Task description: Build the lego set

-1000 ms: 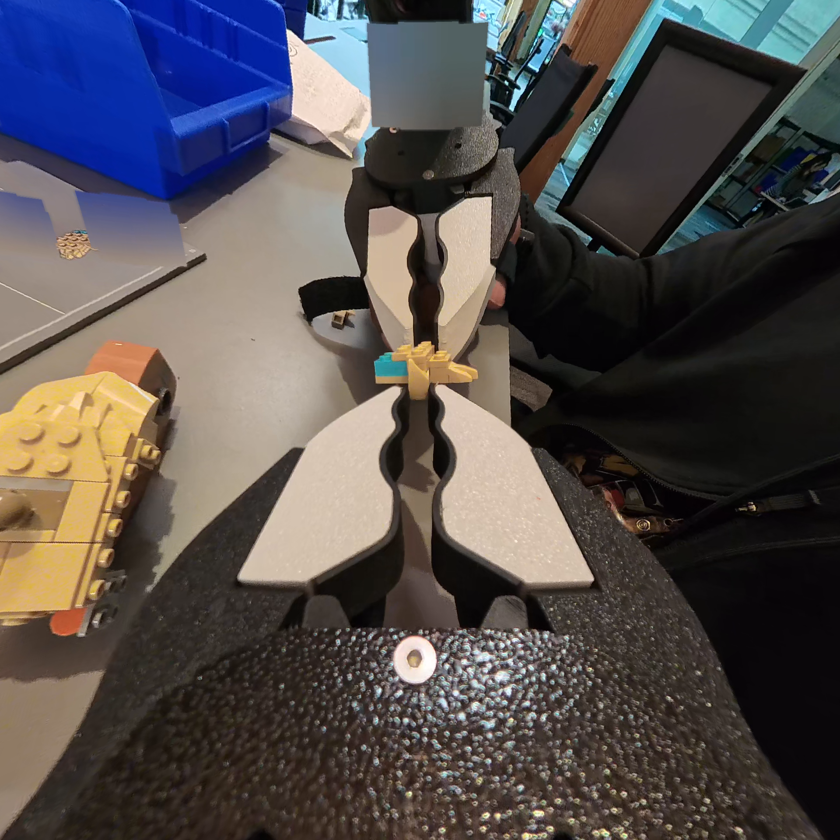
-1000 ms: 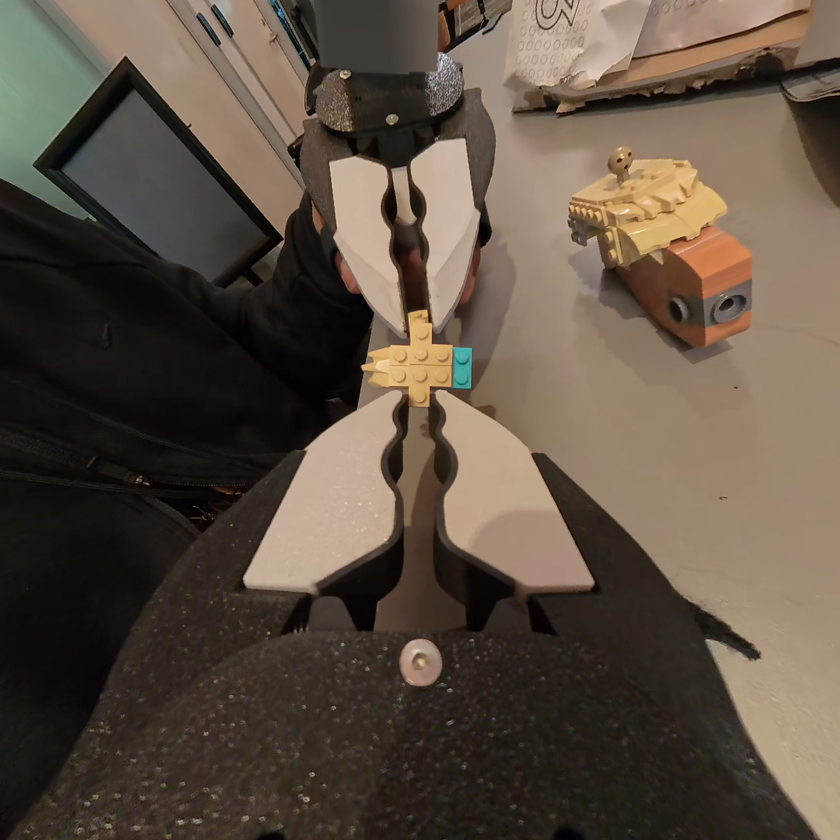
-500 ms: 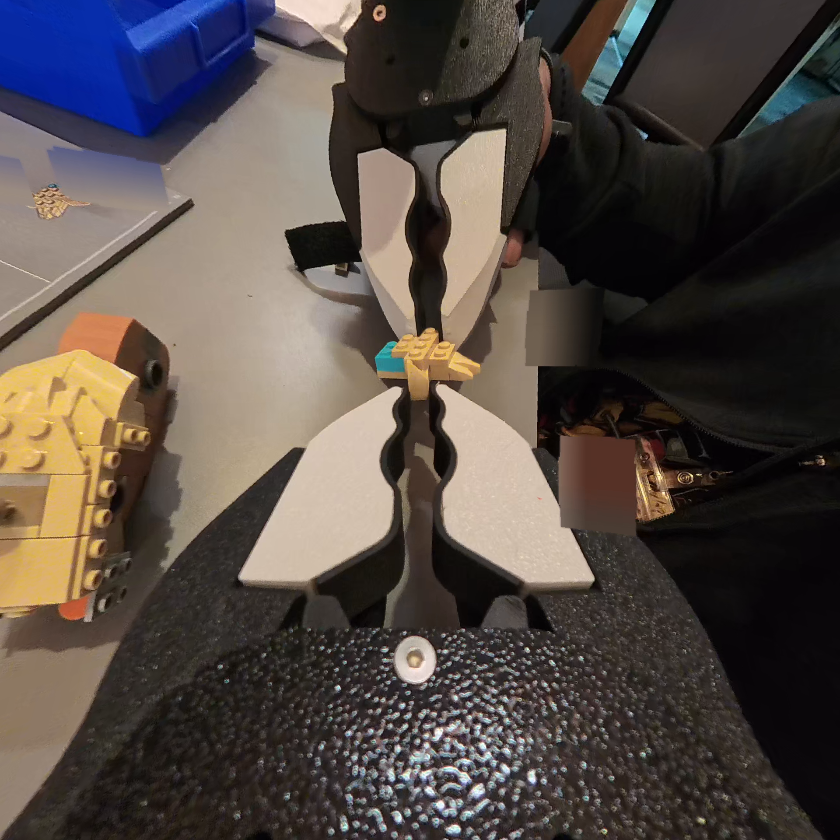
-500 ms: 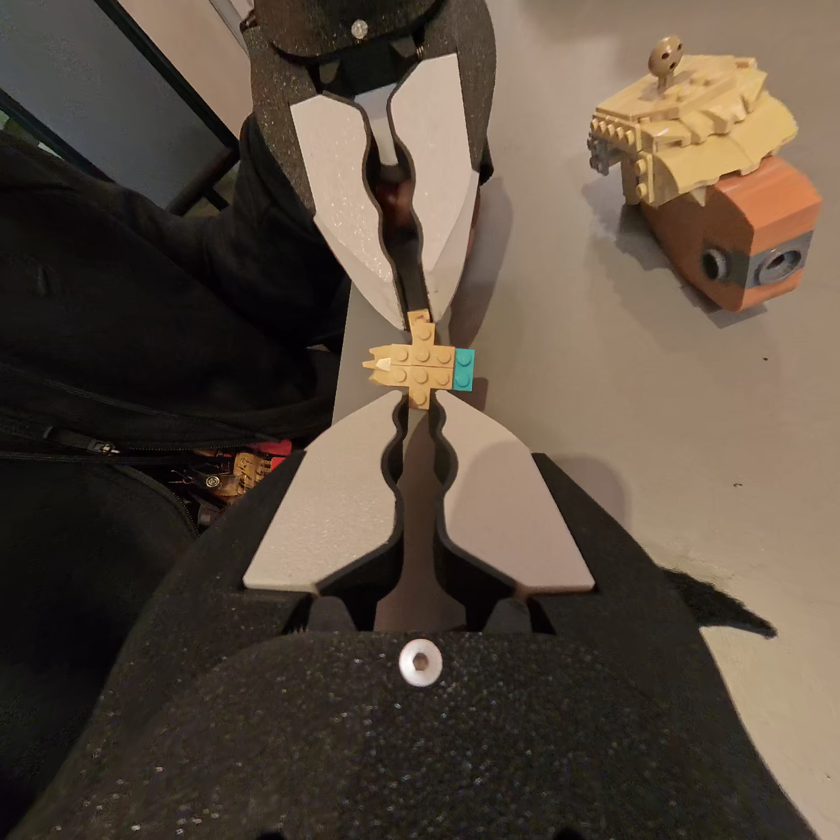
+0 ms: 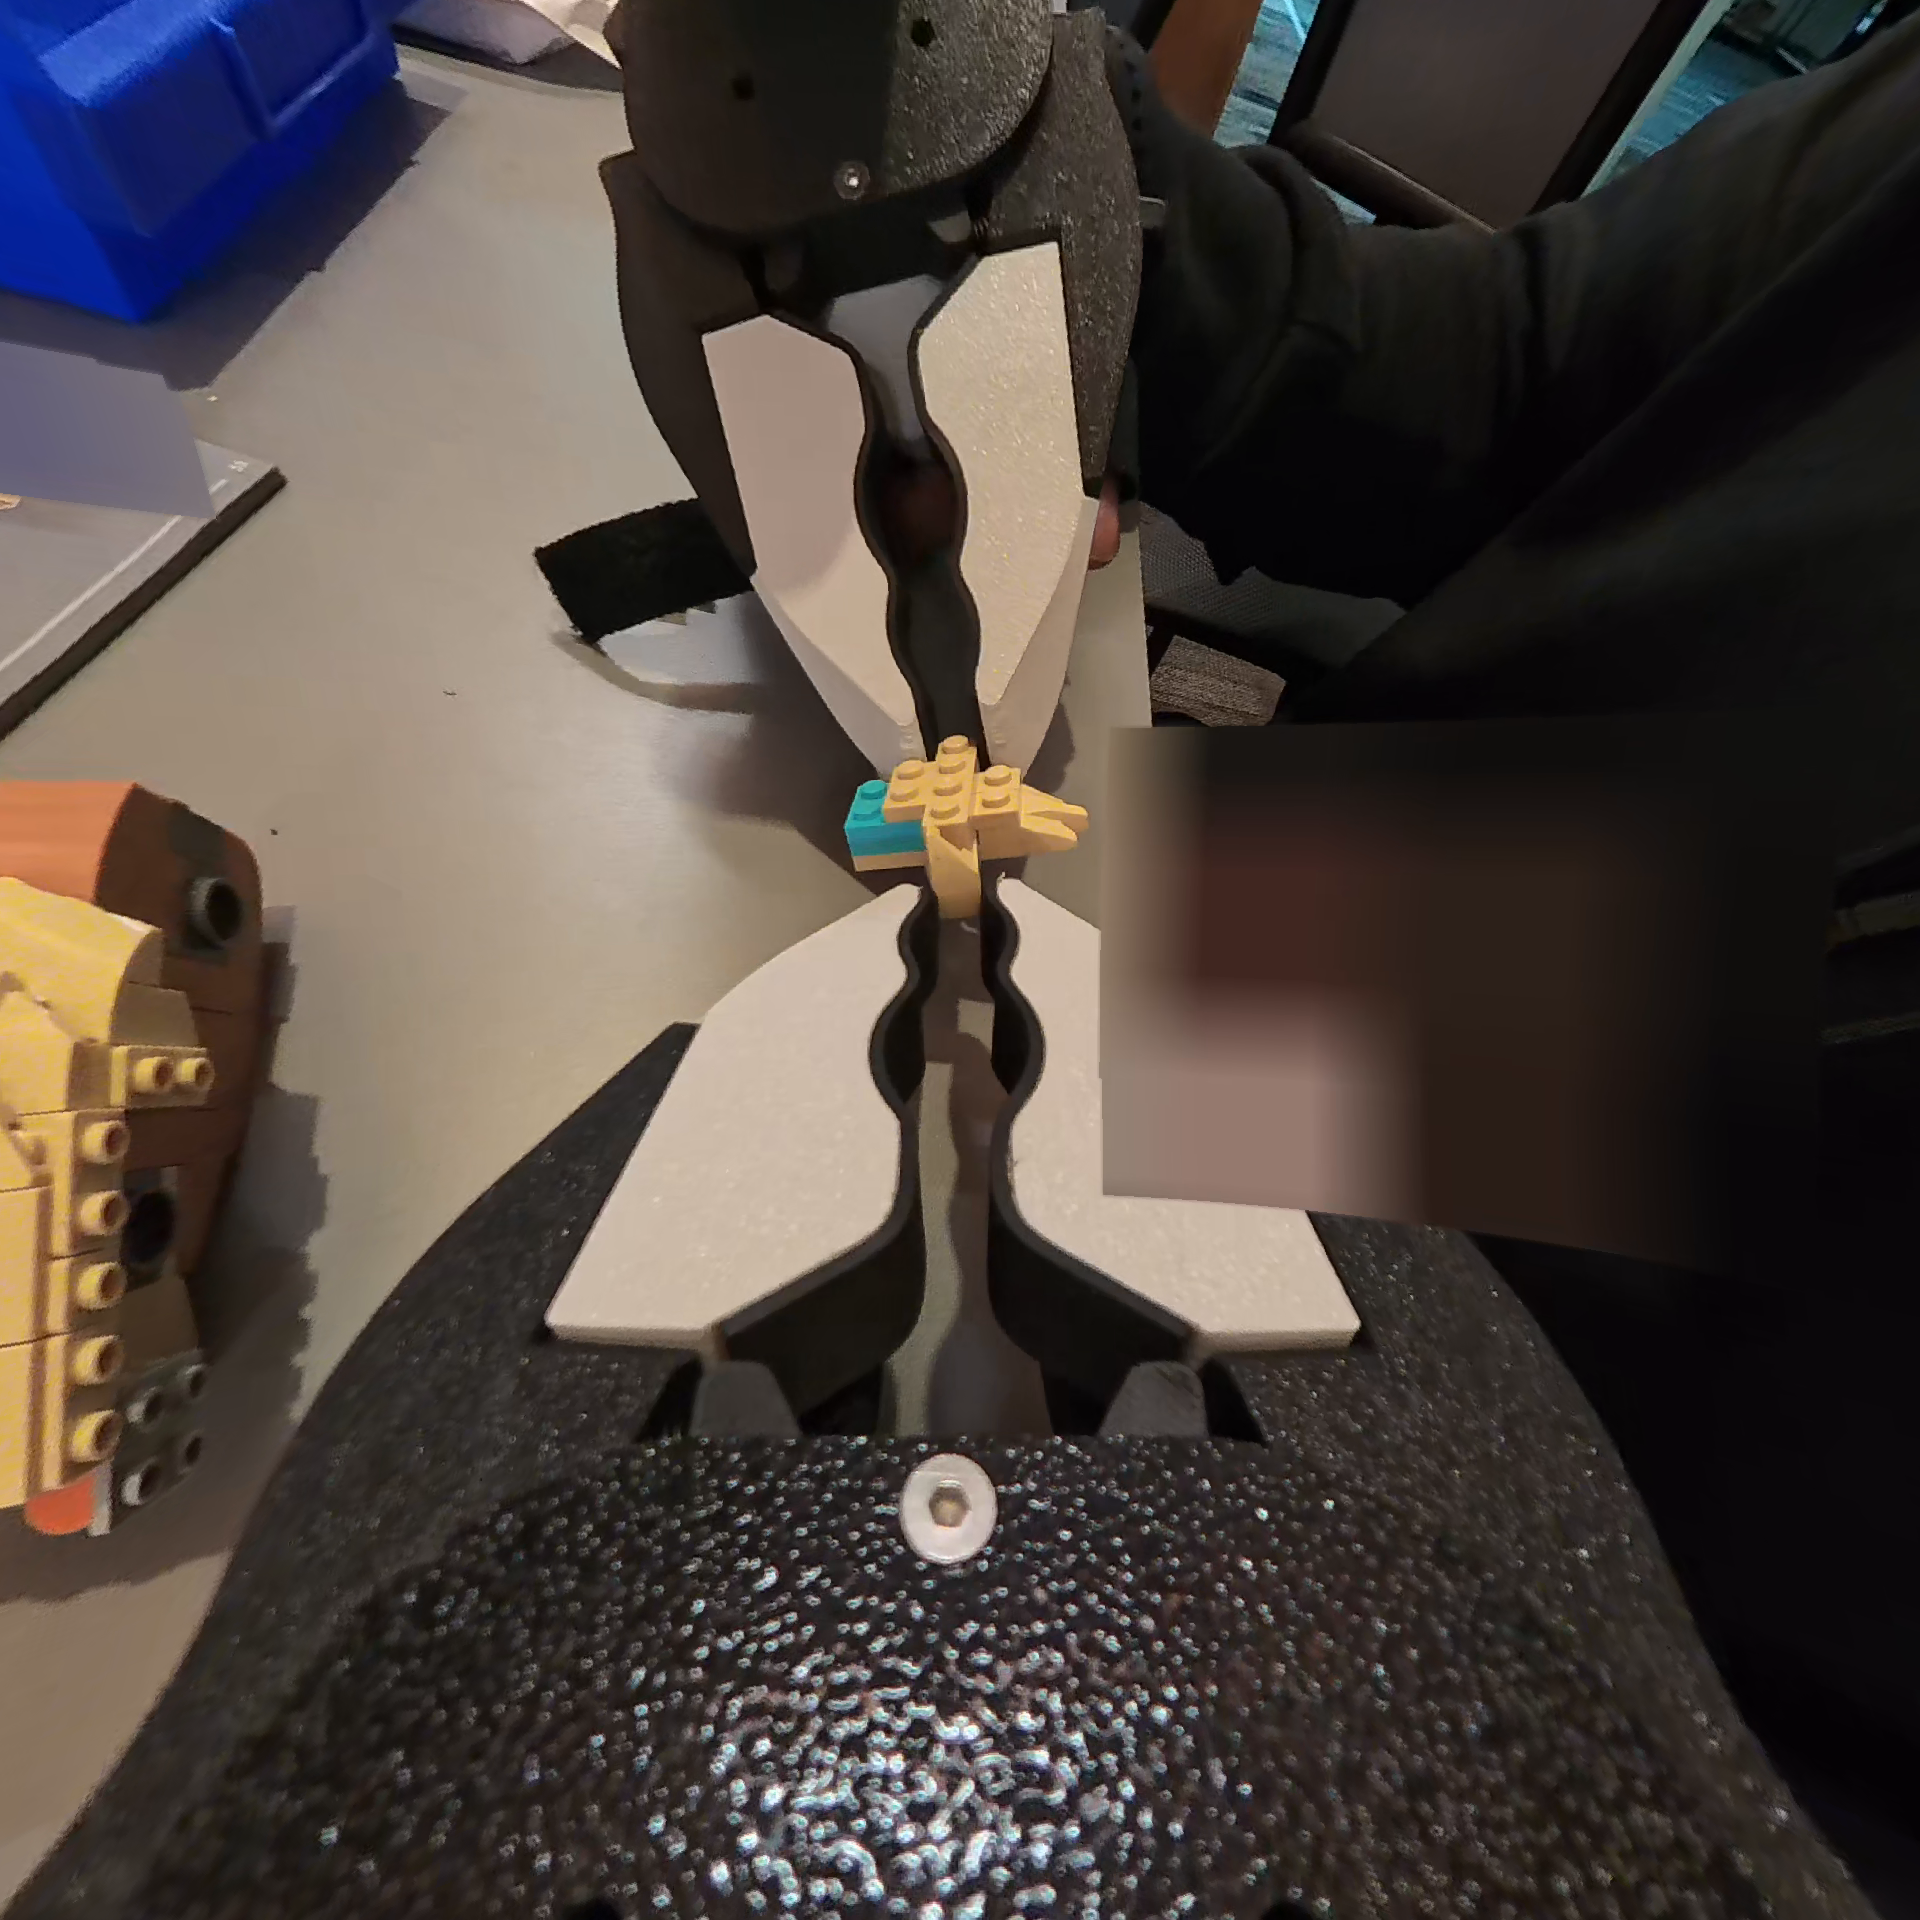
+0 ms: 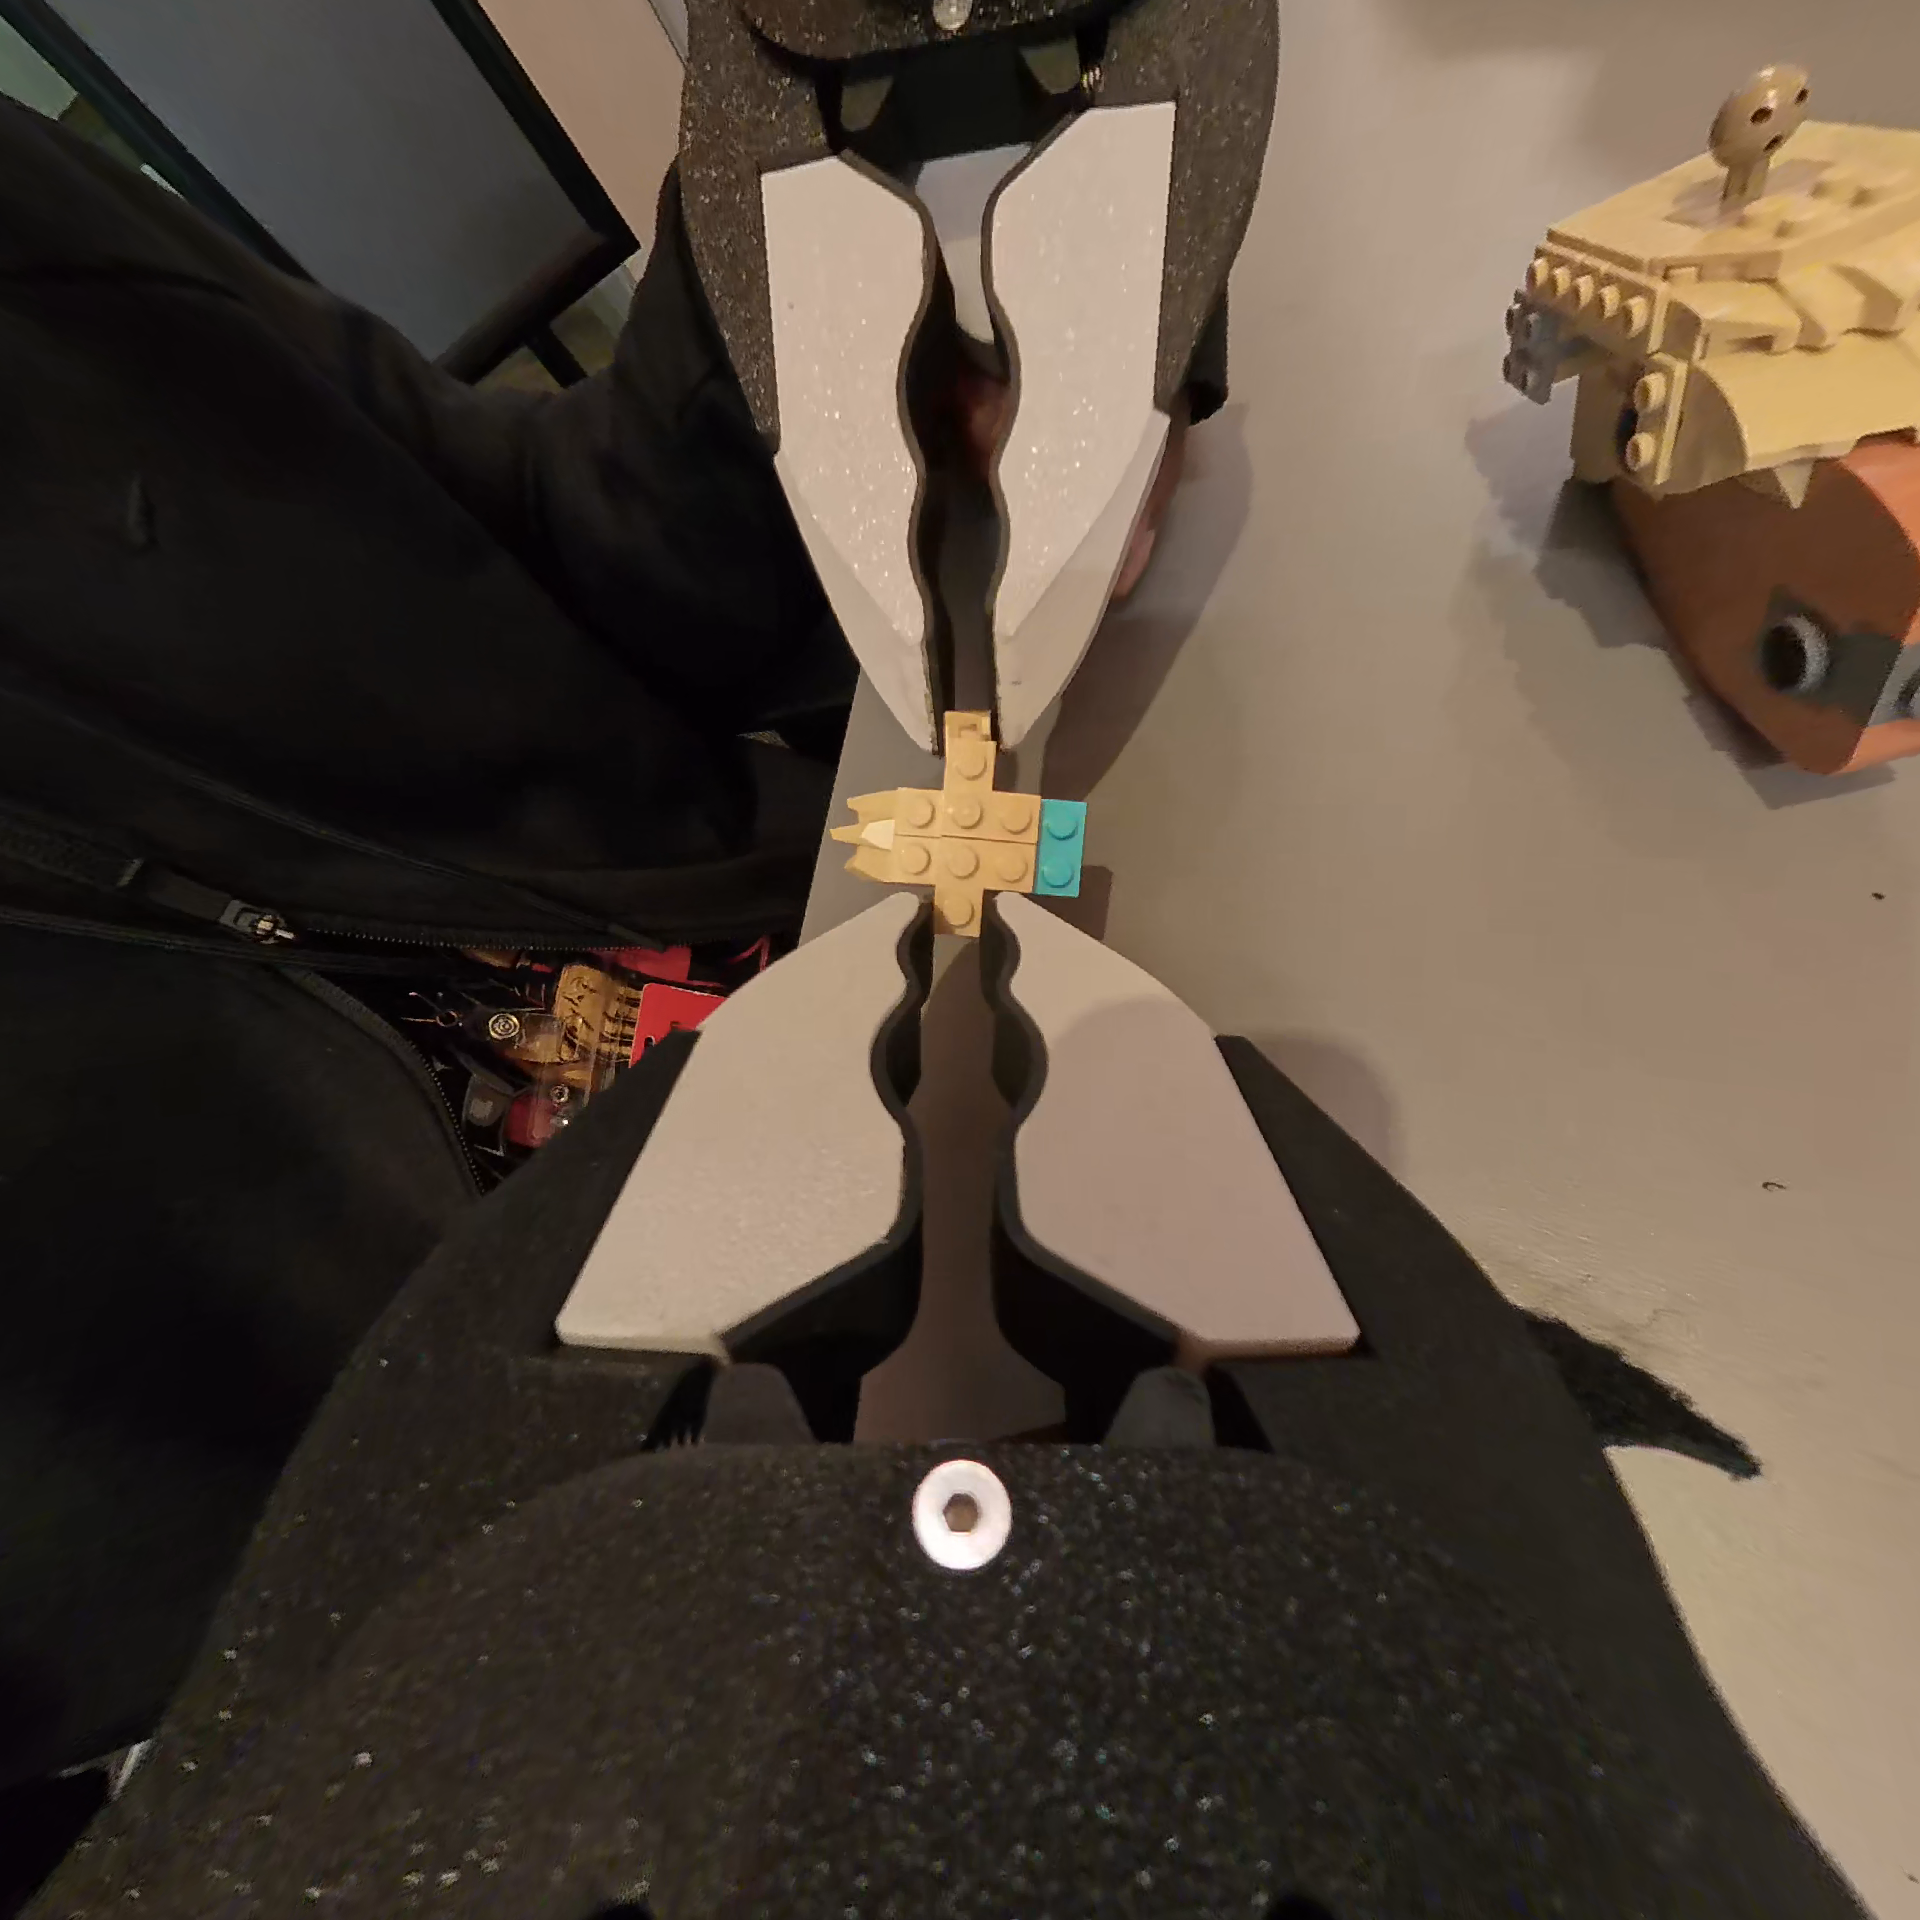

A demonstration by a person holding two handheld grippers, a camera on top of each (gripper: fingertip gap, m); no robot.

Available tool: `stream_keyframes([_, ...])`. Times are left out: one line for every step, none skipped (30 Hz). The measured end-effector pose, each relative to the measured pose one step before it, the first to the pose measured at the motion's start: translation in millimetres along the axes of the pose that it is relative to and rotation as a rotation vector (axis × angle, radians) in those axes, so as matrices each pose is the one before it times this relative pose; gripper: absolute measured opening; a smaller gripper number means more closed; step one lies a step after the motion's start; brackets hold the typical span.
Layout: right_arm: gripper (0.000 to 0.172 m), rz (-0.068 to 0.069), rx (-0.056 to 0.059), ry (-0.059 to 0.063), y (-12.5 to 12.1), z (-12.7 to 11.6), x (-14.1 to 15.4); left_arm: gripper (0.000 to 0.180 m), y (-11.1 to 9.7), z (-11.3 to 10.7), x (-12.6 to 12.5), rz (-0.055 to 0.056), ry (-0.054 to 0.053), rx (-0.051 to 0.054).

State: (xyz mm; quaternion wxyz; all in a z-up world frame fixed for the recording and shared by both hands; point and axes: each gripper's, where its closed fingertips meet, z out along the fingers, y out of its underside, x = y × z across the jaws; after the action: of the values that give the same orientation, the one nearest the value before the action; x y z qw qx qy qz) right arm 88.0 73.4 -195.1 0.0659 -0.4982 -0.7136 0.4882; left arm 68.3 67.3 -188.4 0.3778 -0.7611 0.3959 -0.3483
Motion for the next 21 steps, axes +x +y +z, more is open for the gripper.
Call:
stream_keyframes([0.008, 0.0011, 0.0021, 0.0021, -0.27, 0.03, 0.35, 0.008, -0.29, -0.25, -0.47, -0.0013, -0.0022, 0.0026])
stream_keyframes([0.008, 0.0001, 0.0026, -0.0003, -0.35, -0.11, 0.1, 0.008, -0.71, -0.26, 0.14, 0.0004, 0.0006, 0.0045])
stream_keyframes([0.008, -0.0018, 0.0019, -0.0021, -0.2, -0.03, -0.28, 0.008, -0.83, -0.08, 0.56, 0.0021, 0.0034, 0.0052])
stream_keyframes([0.008, -0.0022, -0.0005, -0.0011, 0.05, -0.02, -0.23, 0.007, -0.61, 0.04, 0.72, 0.0018, 0.0047, 0.0034])
stream_keyframes([0.008, -0.0006, -0.003, 0.0014, 0.41, 0.26, 0.09, 0.007, -0.56, 0.12, 0.26, 0.0006, 0.002, 0.003])
stream_keyframes([0.008, -0.0011, -0.0036, 0.0025, 0.42, 0.33, 0.24, 0.007, -0.54, 0.12, 0.07, -0.0001, 0.0008, 0.0025])
stream_keyframes([0.008, -0.0014, -0.0013, 0.0022, 0.09, 0.15, 0.2, 0.007, -0.01, 0.08, 0.11, -0.0004, 0.001, -0.0004])
stream_keyframes([0.008, 0.0002, 0.0018, 0.001, -0.31, -0.05, 0.23, 0.007, -0.08, -0.09, -0.17, -0.0008, -0.001, 0.0011])
stream_keyframes([0.008, 0.0012, 0.0053, 0.0006, -0.63, -0.28, 0.24, 0.007, -0.44, -0.34, -0.33, -0.0015, -0.0017, 0.0036])
stream_keyframes([0.008, 0.0018, 0.0046, -0.0003, -0.54, -0.22, 0.17, 0.007, -0.37, -0.28, -0.17, -0.002, 0.0001, 0.0033])
stream_keyframes([0.008, 0.0005, 0.001, 0.001, -0.13, 0.01, 0.17, 0.007, -0.05, -0.02, -0.15, -0.0015, -0.0003, 0.0])
stream_keyframes([0.008, 0.0004, -0.0012, 0.0015, 0.17, 0.03, 0.25, 0.007, 0.22, 0.12, -0.14, -0.0008, -0.0007, -0.0021])
stream_keyframes([0.008, 0.0006, -0.002, 0.0017, 0.29, 0.07, 0.35, 0.007, 0.37, 0.26, -0.15, -0.0005, -0.0011, -0.0031])
stream_keyframes([0.008, 0.0017, -0.001, 0.0019, 0.14, -0.02, 0.29, 0.007, 0.27, 0.32, -0.29, -0.0003, -0.002, -0.0023])
stream_keyframes([0.008, 0.0046, -0.0007, 0.004, 0.21, -0.15, 0.87, 0.007, 0.3, 0.24, -0.85, -0.0017, -0.0061, -0.0027])
stream_keyframes([0.008, 0.0053, -0.0002, 0.0028, 0.15, 0.0, 0.75, 0.007, 0.33, 0.29, -0.76, -0.0015, -0.0057, -0.0031])
stream_keyframes([0.008, 0.0031, -0.0002, 0.0012, 0.18, -0.16, 0.33, 0.007, 0.3, 0.26, -0.4, 0.0006, -0.0037, -0.0032])
stream_keyframes([0.008, 0.0012, -0.0012, 0.0021, 0.3, 0.02, 0.27, 0.007, 0.48, 0.42, -0.09, 0.002, -0.0033, -0.0038])
stream_keyframes([0.008, 0.0009, -0.0024, 0.0019, 0.47, 0.1, 0.27, 0.007, 0.46, 0.51, -0.19, 0.0016, -0.0034, -0.0045])
stream_keyframes([0.007, -0.0003, -0.0025, 0.0011, 0.48, 0.05, 0.08, 0.008, 0.53, 0.5, 0.06, 0.0011, -0.0013, -0.0042])
stream_keyframes([0.008, 0.0005, -0.001, 0.0007, 0.14, 0.1, 0.07, 0.008, 0.12, 0.13, -0.06, 0.0003, -0.0014, -0.0017])
